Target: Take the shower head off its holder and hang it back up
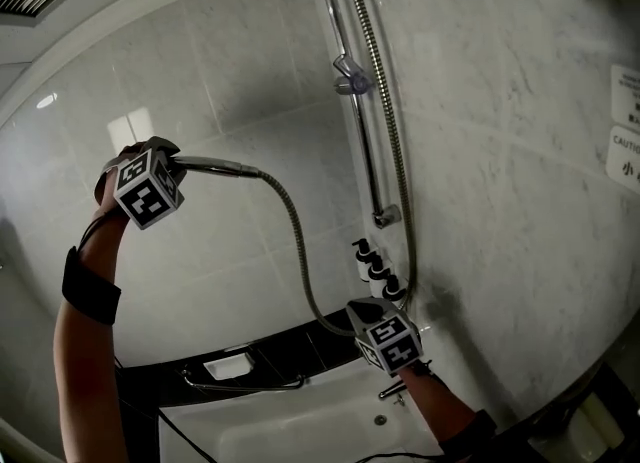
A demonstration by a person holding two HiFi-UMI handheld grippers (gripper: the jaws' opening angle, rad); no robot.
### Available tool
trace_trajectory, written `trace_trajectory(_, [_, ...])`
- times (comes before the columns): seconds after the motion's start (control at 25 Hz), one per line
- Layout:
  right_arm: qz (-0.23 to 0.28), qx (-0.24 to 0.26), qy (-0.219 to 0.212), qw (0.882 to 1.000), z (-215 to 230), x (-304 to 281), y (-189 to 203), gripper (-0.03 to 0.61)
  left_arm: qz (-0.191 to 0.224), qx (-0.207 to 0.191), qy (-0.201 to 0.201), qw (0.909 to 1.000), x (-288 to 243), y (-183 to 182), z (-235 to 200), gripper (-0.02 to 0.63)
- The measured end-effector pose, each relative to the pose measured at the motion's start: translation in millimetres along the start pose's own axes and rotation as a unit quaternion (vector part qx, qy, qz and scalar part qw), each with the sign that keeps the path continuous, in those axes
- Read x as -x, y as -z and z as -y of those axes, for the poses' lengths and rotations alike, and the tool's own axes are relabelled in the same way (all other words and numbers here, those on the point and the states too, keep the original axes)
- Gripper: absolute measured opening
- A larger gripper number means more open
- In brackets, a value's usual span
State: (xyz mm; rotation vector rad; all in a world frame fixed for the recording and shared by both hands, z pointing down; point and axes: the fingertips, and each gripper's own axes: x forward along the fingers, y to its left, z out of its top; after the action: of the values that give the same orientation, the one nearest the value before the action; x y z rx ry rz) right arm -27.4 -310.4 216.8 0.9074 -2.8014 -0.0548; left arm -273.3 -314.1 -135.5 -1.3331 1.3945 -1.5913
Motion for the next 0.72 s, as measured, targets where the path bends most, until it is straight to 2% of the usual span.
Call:
trace_trajectory(0.16, [0.005,0.003,0.006,1.0,7,7,0,0.018,-0.009,-0.029,-0.009,0.9995,-1,-25,-36,0.115])
trace_trajectory(0.56, [0.008,-0.005,0.014,1.0,24,16,2,0.017,-0.026,-0.07,-0.025,0.9969,11,-83,-127,0.115])
trace_trajectory(0.72, [0.011,-0.008,0.014,1.0,27,17,-1,0.017,-0.034,-0.09,-0.073,0.9927,38,-114,-168,0.115])
